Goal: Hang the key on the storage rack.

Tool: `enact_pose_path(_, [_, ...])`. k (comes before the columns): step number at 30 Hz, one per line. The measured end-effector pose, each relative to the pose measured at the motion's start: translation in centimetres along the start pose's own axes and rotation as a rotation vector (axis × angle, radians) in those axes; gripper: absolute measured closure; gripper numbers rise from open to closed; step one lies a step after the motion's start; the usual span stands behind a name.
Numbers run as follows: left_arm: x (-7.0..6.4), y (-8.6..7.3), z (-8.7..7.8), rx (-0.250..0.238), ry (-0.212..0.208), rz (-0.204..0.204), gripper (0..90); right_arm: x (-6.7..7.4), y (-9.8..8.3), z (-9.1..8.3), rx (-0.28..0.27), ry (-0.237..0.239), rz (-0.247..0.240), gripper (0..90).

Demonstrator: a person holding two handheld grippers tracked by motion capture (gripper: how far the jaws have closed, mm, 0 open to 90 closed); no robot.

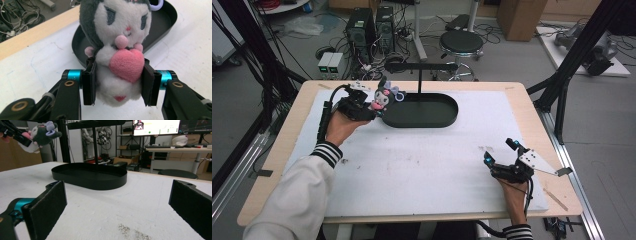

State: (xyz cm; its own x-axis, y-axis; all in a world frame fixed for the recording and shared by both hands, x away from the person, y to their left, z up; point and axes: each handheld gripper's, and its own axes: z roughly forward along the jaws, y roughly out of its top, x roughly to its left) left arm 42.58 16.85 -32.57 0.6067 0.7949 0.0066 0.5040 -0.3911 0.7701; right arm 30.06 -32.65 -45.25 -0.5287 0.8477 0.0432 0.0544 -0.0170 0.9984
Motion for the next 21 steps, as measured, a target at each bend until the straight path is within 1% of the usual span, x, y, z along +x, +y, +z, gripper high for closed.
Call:
enact_pose_path(1, [0.2,0.1,-0.2,-0.016,0.007,-0.005,54.4,0.0,0.0,0.0,0.0,0.001,-0.001,0.5])
enact_pose_path(6, [0.6,0.4,-0.4,-0.026,0.018,-0.022,54.4,0.0,0.0,0.0,0.0,0.001,0.001,0.5])
enact_pose_path(7, [0.6,0.4,-0.5,-0.038,0.029,-0.022,54.4,0.0,0.0,0.0,0.0,0.001,-0.001,0.5])
enact_pose_path(8, [0.8,0.5,-0.7,-0.057,0.028,-0.045,54.4,0.0,0.0,0.0,-0.001,0.001,0.0,0.5])
enact_pose_path(11, [1.0,0.5,-0.7,-0.056,0.037,-0.047,54.4,0.0,0.0,0.0,0.0,0.001,0.0,0.5])
enact_pose_path(15, [1.4,0.4,-0.7,-0.061,0.041,-0.067,54.4,0.0,0.0,0.0,-0.001,0.0,-0.001,0.5])
enact_pose_path(17, [1.6,0.5,-0.6,-0.052,0.047,-0.07,54.4,0.0,0.0,0.0,0.0,0.001,-0.002,0.5])
enact_pose_path(21, [1.9,1.1,-0.5,-0.049,0.063,-0.076,54.3,0.0,0.0,0.0,-0.001,0.001,-0.004,0.5])
